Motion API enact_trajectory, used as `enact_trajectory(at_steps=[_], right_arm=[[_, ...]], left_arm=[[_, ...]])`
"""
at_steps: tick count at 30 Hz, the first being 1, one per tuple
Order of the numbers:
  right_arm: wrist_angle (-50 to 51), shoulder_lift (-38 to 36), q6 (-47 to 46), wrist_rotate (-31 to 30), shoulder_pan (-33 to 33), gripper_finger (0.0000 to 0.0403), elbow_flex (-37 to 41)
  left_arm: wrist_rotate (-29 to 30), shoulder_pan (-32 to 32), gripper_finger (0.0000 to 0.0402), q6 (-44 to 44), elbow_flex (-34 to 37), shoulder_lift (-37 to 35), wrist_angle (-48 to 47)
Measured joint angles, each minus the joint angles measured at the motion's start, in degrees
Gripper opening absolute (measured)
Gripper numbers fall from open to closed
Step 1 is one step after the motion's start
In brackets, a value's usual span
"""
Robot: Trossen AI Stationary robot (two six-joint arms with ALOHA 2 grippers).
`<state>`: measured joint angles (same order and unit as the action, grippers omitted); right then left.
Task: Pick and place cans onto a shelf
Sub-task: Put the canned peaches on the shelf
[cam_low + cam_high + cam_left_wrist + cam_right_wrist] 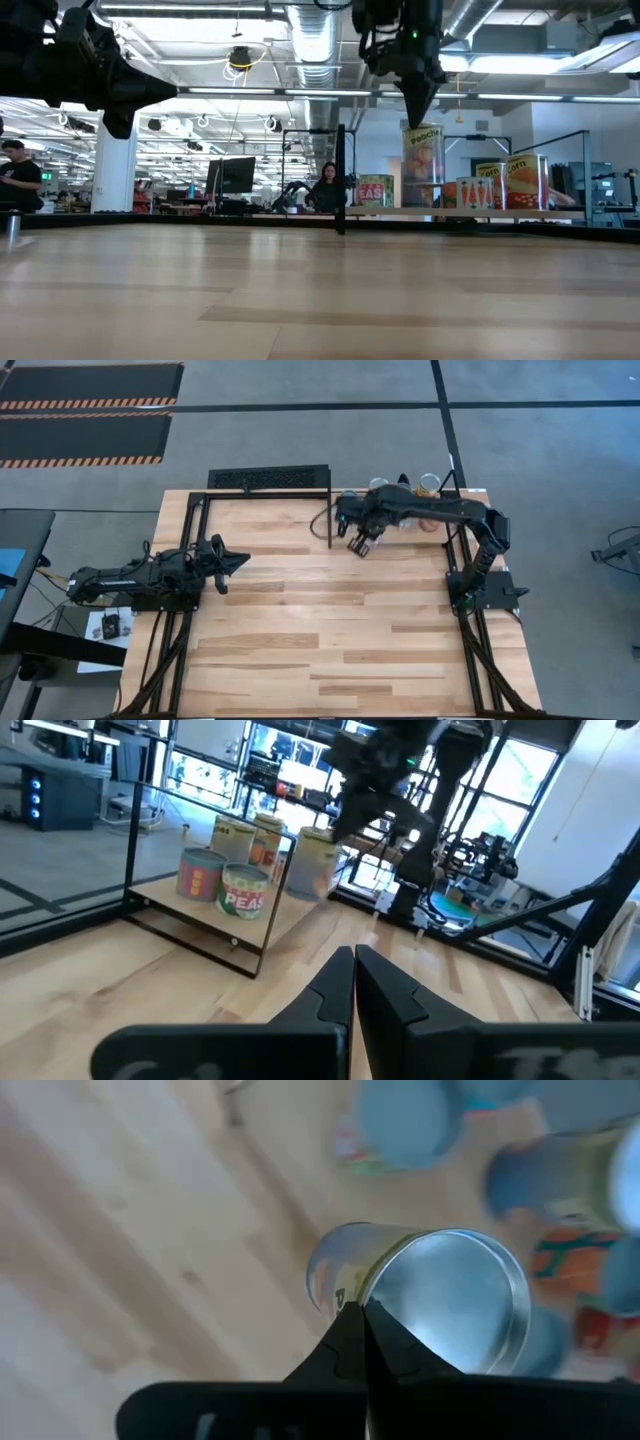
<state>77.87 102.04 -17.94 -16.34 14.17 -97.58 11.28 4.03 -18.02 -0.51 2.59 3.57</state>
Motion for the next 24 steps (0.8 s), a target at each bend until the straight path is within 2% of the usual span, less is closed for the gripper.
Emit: enact_trajectory(at_steps=[6,11,24], right_arm=[[-2.94,0.68,5.88,-0.37,7.14,0.0002,0.83],[-4.46,0.63,6.46,-0.3,10.3,0.0003,2.31],[-7.48,0.63,5.65,1.6,11.06,0.0009,5.55]], left_arm=[[-0.03,0.0,0.0,-0.24,0.04,0.0,0.0],[0.07,0.0,0.0,-0.26,0.05,0.0,0.0],[0.62,0.0,0.0,-0.24,0.09,0.0,0.0]])
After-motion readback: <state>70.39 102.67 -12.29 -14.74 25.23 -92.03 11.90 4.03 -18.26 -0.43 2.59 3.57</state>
